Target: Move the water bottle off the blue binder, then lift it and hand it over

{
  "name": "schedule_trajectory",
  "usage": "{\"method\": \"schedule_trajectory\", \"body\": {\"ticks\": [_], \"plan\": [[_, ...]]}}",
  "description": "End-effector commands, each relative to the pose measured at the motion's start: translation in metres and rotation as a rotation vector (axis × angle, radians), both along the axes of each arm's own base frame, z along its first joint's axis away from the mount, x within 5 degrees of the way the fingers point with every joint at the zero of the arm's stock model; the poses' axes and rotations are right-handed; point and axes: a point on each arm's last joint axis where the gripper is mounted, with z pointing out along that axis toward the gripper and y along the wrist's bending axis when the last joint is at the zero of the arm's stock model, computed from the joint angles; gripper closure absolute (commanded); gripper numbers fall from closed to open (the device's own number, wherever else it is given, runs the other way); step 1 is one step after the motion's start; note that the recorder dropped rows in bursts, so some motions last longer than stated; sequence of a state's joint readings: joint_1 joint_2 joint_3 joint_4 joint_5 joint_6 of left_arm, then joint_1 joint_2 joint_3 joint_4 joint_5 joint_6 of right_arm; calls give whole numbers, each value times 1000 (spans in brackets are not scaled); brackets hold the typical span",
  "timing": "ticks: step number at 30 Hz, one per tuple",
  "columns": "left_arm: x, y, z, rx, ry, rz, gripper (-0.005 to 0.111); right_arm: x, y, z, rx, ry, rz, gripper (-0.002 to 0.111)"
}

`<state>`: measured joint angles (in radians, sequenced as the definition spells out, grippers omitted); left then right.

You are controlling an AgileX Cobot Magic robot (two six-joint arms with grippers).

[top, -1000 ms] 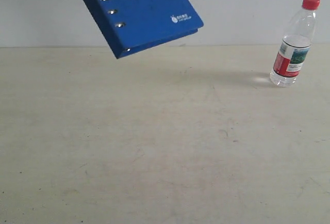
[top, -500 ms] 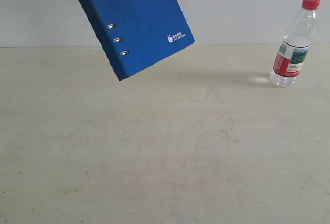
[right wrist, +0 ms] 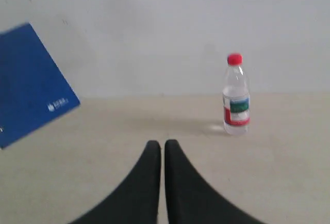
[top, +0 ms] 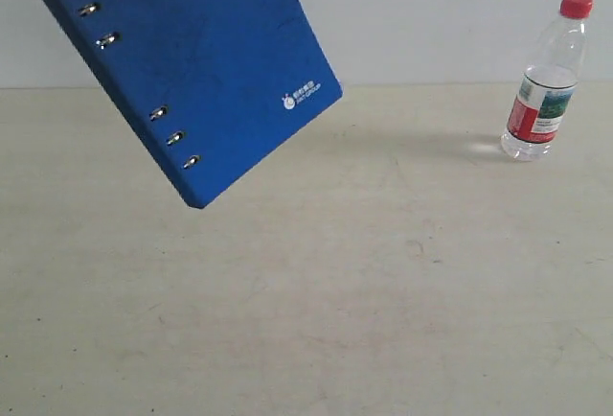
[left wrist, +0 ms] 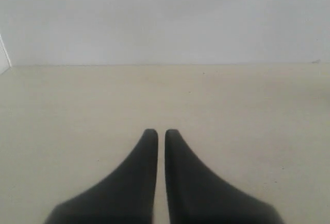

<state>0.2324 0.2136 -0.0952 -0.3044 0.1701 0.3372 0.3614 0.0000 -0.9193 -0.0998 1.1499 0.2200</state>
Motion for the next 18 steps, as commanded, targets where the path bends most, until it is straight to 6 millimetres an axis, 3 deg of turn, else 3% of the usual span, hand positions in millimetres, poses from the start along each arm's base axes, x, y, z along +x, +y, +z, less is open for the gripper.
{"method": "schedule_trajectory", "body": {"ticks": [1,4,9,15,18], "plan": [[-1,1,-18,13,44,4,102,12,4,-6,-54,-29,5,108],[-1,1,-27,-30,44,16,102,39,15,-10,-20,-193,20,108],[-1,2,-24,-115,-26,45,102,82,36,-49,146,-293,60,108],[-1,2,-24,-138,-32,49,102,122,55,-120,255,-170,89,108],[-1,2,-24,-138,-32,49,102,131,59,-154,385,5,66,108]]}}
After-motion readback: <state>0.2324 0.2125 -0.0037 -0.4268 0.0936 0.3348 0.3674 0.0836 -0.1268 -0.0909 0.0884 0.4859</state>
